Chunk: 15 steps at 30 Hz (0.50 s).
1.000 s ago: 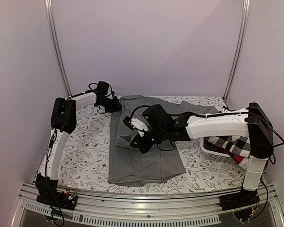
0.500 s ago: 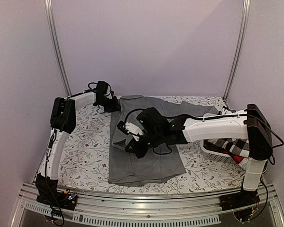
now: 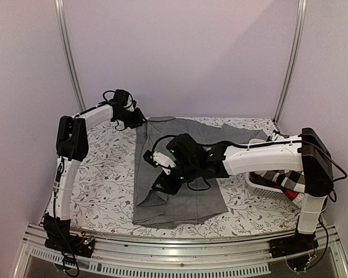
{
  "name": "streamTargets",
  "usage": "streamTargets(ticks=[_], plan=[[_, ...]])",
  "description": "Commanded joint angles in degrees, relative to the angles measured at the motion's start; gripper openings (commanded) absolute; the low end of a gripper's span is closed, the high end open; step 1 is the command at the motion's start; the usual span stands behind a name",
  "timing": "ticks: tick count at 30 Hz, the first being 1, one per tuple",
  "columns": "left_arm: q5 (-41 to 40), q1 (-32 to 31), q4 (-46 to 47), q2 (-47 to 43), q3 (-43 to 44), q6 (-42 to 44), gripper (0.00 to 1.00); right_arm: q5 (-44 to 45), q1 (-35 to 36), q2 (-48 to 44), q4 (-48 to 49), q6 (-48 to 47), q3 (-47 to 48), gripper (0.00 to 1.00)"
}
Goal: Fold and stack the long sleeve shirts
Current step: Place the sleeve at the center of the board.
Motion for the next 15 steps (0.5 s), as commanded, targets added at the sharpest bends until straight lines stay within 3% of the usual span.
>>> streamTargets(ticks=[1, 6, 15], plan=[[-1.9, 0.9, -0.4, -5.9, -0.3, 1.9, 0.35, 1.0, 0.3, 0.1, -0.5, 0.0, -0.4, 0.34], [-2.9, 1.0, -0.5, -10.2, -5.6, 2.2, 0.37, 3.8, 0.1, -1.9, -0.9, 0.3, -1.3, 0.46], [1.5, -0.8, 13.4, -30.6, -42.3, -3.1, 0.4, 7.8, -5.7, -5.7, -2.1, 5.9, -3.2, 0.53]])
